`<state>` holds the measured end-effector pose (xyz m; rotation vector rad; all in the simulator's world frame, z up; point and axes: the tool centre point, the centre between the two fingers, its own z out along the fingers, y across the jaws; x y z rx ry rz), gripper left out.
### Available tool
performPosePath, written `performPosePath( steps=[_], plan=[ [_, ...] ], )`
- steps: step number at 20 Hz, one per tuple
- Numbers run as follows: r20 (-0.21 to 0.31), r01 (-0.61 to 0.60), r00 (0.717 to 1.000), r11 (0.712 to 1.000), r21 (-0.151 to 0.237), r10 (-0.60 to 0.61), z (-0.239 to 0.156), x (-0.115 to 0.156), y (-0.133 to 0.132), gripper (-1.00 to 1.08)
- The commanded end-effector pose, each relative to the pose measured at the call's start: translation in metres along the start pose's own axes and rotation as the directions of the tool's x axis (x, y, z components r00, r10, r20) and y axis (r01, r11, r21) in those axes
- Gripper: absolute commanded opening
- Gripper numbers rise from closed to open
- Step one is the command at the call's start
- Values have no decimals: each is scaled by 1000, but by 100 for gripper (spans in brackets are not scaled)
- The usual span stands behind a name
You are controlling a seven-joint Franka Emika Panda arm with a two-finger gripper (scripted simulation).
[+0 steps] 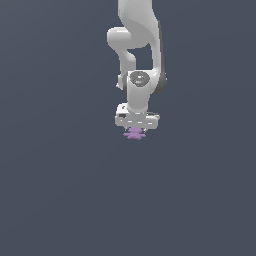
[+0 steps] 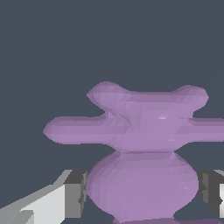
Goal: Pick up the object and move it to a goal position.
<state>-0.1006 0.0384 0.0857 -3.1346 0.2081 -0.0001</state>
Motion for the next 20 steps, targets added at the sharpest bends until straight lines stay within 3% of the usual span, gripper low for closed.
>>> performPosePath(
  steps=[1,20],
  plan=[
    [0,0,1000,1000,0,0,-22,4,-6,-100],
    [0,0,1000,1000,-1,0,-204,45,-55,-100]
  ],
)
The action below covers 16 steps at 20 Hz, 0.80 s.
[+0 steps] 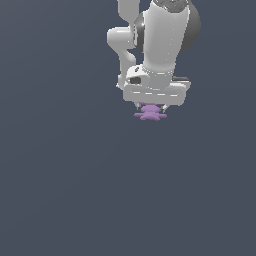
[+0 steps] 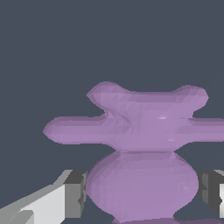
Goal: Pick up the object and move it to a goal position.
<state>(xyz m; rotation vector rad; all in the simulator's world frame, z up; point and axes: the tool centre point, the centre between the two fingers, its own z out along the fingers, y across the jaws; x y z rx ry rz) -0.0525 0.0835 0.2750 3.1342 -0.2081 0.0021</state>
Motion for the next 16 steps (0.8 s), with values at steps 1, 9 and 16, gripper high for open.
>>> performPosePath(
  steps=[1,9,16],
  plan=[
    [1,0,1000,1000,0,0,-24,5,-7,-100],
    [1,0,1000,1000,0,0,-94,23,-26,-100],
    [1,0,1000,1000,0,0,-141,36,-40,-100]
  ],
)
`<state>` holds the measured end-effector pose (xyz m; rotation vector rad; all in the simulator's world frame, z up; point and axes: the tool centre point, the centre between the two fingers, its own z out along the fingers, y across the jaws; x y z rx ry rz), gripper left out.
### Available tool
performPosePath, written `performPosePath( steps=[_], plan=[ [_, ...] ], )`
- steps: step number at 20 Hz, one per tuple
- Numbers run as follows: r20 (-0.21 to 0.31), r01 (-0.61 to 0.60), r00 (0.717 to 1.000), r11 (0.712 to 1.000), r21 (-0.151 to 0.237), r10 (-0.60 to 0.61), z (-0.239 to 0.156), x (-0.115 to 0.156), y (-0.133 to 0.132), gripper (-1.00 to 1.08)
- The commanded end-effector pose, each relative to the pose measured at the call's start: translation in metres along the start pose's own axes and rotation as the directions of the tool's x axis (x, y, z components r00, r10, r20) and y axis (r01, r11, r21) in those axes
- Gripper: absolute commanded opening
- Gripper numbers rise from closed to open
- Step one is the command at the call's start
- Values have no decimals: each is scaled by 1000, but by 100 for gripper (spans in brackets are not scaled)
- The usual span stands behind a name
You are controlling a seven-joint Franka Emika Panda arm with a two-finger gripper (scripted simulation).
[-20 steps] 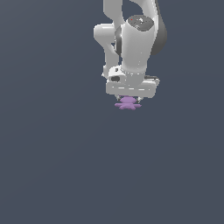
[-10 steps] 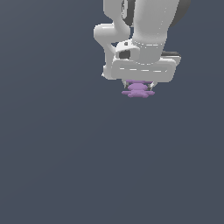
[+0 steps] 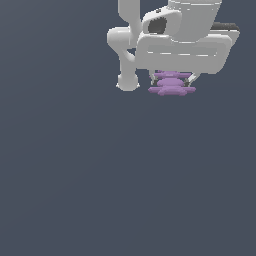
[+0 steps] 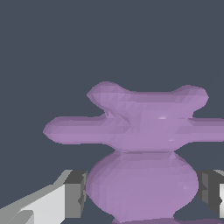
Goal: Pick up the object and move it to a goal position.
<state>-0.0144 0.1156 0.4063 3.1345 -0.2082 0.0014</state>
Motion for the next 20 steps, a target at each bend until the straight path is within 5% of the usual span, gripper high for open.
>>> performPosePath(
  steps=[1,20],
  plan=[
    [1,0,1000,1000,0,0,-16,4,-4,-100],
    [1,0,1000,1000,0,0,-61,19,-18,-100]
  ],
)
